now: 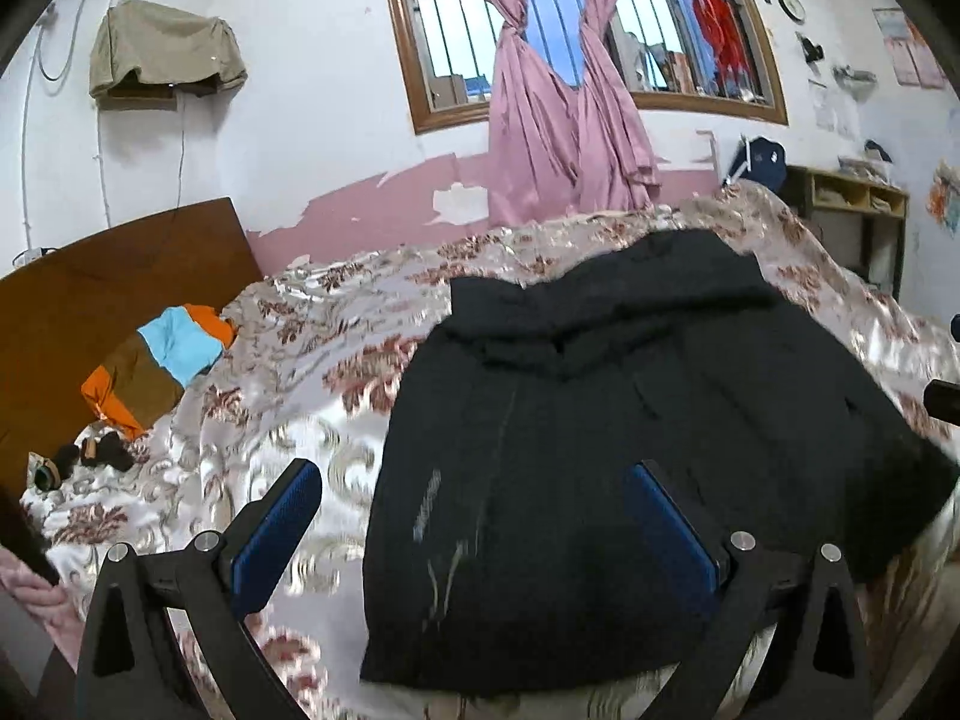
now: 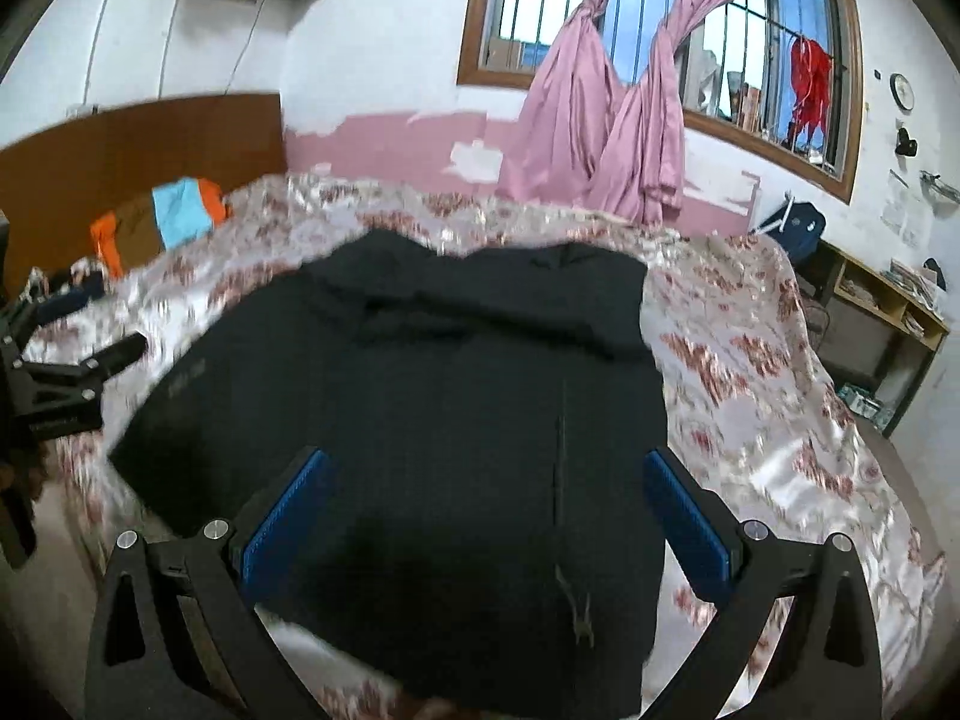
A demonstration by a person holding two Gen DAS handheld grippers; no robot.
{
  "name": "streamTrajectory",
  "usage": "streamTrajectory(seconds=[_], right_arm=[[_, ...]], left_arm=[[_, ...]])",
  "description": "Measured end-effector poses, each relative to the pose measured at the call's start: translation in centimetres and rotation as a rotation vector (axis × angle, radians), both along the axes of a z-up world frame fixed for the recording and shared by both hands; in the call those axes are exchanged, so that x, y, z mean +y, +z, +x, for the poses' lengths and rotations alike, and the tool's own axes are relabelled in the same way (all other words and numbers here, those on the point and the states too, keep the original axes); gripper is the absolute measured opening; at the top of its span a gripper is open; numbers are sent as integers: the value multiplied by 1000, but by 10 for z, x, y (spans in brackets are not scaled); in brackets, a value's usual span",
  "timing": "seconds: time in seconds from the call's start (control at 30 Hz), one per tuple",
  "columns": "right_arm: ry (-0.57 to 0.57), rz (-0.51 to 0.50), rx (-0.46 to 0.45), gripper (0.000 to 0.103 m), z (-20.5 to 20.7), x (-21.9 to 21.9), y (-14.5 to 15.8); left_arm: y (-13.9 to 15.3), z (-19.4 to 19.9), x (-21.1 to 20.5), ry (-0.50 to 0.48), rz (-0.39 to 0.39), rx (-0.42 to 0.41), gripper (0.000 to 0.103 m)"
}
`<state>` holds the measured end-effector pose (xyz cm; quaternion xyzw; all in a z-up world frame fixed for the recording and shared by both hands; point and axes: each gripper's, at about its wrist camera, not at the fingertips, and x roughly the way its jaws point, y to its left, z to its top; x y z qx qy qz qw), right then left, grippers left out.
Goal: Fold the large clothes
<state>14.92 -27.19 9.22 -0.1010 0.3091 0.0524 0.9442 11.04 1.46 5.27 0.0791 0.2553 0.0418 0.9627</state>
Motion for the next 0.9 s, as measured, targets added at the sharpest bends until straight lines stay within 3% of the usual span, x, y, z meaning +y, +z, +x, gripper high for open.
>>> streamTrajectory(seconds=[0.3,0.47,0.63,0.83,0.9], right_arm=[[-46,30,147,101,-29,-13,-50],[-136,63,168,101,-39,-18,-70],[-136,-71,139,101,-38,-1,-75],[-36,-455,159,101,-35,31,-92],[-28,-447,183,101,-34,30,-96]], left_arm=[[-39,-33,0,-92,-45,73,103],[-55,-34,2,-93,-49,122,103],[-75,-30,5,-99,-59,187,103],[-88,-24,11,-103,-95,242,103],[-96,-20,8,-108,-79,273,103]])
